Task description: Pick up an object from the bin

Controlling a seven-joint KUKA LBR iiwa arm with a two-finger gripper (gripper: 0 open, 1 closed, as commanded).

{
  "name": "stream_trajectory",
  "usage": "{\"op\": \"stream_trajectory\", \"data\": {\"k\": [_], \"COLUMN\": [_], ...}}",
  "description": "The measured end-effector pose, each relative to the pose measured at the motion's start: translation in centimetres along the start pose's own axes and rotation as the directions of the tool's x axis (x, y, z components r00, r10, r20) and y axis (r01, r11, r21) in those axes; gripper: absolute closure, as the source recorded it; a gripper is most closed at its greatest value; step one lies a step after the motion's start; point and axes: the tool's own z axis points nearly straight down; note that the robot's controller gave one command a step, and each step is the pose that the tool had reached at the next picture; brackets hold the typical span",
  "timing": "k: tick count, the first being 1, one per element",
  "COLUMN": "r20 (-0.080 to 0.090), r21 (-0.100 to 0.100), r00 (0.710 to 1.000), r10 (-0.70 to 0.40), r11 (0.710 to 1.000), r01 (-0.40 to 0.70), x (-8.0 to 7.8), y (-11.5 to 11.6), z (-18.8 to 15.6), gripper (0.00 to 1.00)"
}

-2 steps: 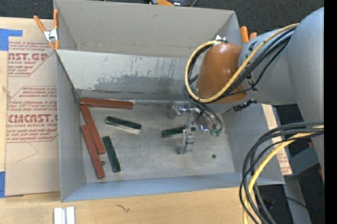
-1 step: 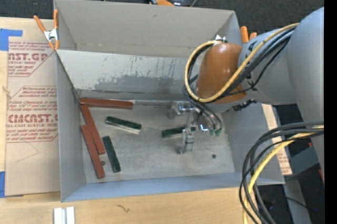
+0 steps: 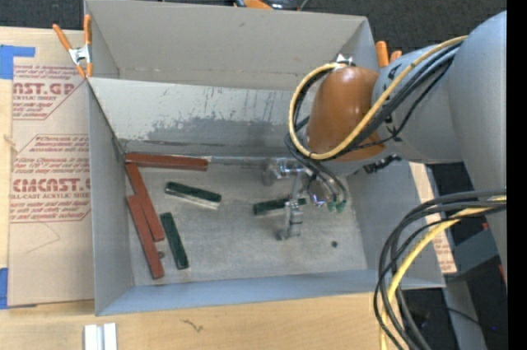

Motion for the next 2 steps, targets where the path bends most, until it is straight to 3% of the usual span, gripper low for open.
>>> {"op": "stream_trajectory", "data": {"k": [1, 2], "r20": [0.000, 0.000], "r21": [0.000, -0.001], "r00": [1.000, 1.000], "r10": [0.000, 0.000], "r11": [1.000, 1.000], "r01": [0.000, 0.000], "x": [-0.04, -0.11], "y": [0.04, 0.06], "z": [0.00, -0.15], "gripper": [0.00, 1.00]}}
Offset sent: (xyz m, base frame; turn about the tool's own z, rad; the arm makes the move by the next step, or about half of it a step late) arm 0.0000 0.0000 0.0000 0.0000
